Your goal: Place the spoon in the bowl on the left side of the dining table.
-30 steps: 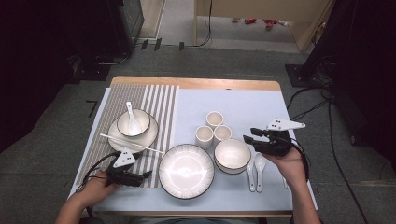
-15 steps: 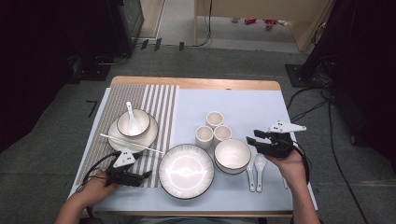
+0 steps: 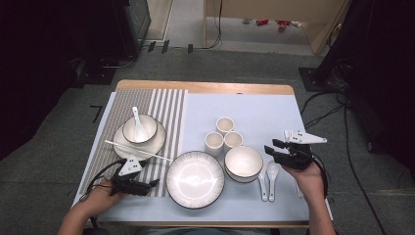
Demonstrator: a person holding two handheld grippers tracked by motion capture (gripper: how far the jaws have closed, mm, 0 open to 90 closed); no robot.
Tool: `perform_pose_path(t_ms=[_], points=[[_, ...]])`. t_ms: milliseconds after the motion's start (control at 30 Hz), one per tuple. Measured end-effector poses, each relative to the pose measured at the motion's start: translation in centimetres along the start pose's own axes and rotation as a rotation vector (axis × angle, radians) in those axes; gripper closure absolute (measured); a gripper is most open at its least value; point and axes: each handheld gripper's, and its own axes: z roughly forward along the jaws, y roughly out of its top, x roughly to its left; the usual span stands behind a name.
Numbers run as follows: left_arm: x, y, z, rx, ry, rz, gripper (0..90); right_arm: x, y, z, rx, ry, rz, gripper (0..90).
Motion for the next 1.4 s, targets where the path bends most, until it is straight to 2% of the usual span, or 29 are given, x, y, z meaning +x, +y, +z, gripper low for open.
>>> perform_pose_path(t_ms=[367, 467, 800, 1400], points=[[0.0, 0.0, 0.0, 0.0, 0.0, 0.0, 17.5, -0.9, -1.3, -0.2, -0.004, -0.033, 0.035, 54.6], [0.0, 0.0, 0.0, 0.001, 0.0, 0.0, 17.5, -1.1, -1.5, -0.3, 0.003, -0.061, 0.027, 54.6], [0.0, 0.0, 0.0, 0.001, 0.0, 0.0, 17.5, -2.3, -2.6, -0.3, 0.019, -0.109, 0.06, 54.5], [0.0, 0.0, 0.0, 0.001, 0.0, 0.0, 17.5, -3.9, -3.7, -0.3, 0.005, -0.161, 0.115, 54.2]])
